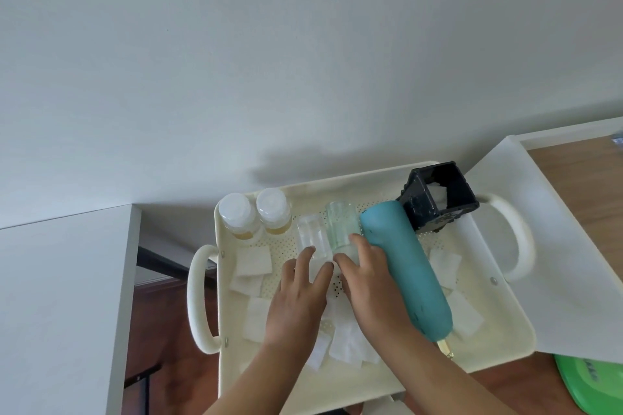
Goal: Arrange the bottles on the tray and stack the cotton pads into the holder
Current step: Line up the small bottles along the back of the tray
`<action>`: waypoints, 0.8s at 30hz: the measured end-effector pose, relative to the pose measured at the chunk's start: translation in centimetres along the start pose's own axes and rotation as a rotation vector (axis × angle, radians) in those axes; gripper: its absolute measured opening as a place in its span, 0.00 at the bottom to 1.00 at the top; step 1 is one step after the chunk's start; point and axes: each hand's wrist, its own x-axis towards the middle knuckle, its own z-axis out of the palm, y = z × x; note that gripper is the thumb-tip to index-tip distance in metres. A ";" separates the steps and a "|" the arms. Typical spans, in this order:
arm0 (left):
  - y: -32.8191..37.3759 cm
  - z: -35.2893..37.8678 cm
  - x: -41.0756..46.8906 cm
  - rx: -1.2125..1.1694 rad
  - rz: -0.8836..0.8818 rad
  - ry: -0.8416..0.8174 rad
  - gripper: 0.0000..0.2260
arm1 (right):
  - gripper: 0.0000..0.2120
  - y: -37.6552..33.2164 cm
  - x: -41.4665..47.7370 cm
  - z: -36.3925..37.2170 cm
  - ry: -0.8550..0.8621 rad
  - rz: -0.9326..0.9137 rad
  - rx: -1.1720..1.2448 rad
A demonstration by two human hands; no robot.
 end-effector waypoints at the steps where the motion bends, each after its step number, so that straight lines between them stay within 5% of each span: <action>1: 0.0 0.0 0.0 -0.005 0.007 0.016 0.29 | 0.20 0.0 0.1 0.0 0.012 -0.001 -0.021; 24: 0.7 -6.4 1.3 -0.136 0.061 0.149 0.28 | 0.16 0.5 3.1 -5.0 0.198 -0.152 0.205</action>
